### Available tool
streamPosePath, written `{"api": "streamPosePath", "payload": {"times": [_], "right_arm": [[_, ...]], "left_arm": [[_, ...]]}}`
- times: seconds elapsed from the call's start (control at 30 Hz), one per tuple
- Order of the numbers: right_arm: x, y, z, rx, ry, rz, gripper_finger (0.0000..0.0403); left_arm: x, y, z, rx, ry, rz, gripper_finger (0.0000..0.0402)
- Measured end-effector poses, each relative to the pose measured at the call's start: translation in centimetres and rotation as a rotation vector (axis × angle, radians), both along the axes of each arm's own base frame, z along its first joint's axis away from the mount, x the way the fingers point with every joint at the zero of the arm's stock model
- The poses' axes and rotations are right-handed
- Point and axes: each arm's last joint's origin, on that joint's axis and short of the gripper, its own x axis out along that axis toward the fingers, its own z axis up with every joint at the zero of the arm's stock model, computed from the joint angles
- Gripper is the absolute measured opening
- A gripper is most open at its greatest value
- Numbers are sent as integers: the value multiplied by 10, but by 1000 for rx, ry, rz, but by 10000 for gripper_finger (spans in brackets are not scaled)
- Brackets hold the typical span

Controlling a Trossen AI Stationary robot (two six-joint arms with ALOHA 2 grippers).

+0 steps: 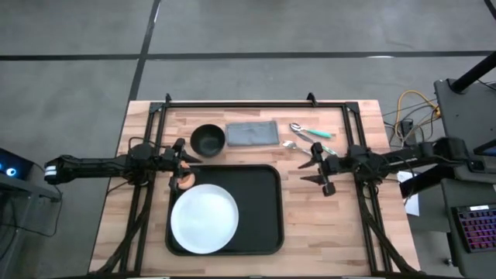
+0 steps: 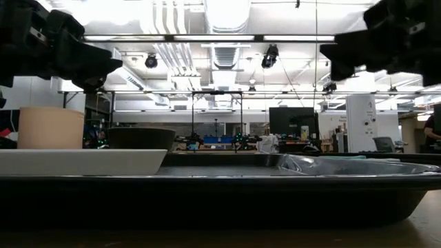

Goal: Set up tray
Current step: Put the black bowl on the white plate on the black tray

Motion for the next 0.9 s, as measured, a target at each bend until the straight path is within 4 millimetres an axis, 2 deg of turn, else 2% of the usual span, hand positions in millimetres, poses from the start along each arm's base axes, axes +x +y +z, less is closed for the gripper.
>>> {"api": "streamPosePath", "payload": {"times": [0.1, 0.33, 0.57, 0.83, 0.9], "right_arm": [[-9, -1, -2, 23, -16, -43, 163], [-18, -1, 0, -3, 72, -44, 155], [-33, 0, -6, -52, 154, -42, 158], [-46, 1, -12, -109, 205, -33, 155], [-47, 1, -12, -122, 205, -32, 152]], "left_arm": [[0, 0, 1, 1, -7, 2, 119], [0, 0, 7, 10, -73, 5, 118], [0, 5, 10, 10, -90, 168, 119], [6, 7, 30, 9, -86, 208, 119], [10, 9, 36, 8, -30, 248, 119]]}}
